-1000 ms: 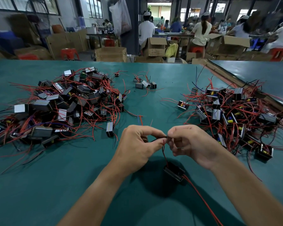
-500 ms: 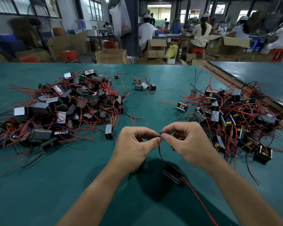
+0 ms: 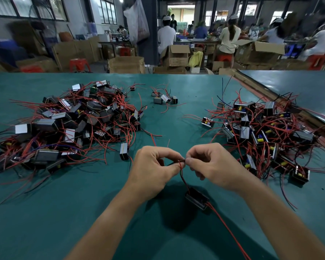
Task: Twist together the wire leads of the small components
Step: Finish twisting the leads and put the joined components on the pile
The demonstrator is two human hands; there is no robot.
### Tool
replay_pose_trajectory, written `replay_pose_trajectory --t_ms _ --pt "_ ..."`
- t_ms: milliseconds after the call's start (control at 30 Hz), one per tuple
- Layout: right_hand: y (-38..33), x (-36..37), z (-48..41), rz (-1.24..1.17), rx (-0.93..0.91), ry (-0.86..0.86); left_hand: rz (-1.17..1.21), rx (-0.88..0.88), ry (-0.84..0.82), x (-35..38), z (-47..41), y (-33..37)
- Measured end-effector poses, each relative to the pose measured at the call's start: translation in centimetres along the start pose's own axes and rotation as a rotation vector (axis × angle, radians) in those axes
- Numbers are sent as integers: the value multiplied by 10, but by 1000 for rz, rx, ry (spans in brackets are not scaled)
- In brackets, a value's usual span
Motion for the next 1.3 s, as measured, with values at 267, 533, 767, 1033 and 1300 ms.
replay_pose_trajectory --t_ms 267,533,767,1033,1300 --pt "7 5 6 -344 256 -189 63 17 -71 3 0 3" --pt "-1 -3 3 -175 -50 0 352 -161 -123 4 0 1" --pt "2 -5 2 -172 -93 16 369 -283 -133 1 -1 -4" --pt "-1 -5 1 -99 -182 33 393 -267 -153 1 0 -4" --pt "-1 -5 1 -184 -114 38 327 -250 -195 0 1 -1"
Point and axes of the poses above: each hand's wrist, its own z-axis away from the middle knuckle, its own x-axis out of the palm, y = z × x, the point moved 5 cm from there along -z, towards the middle knuckle, and after that the axes turned 2 degrees about z, right-handed, at the moved point
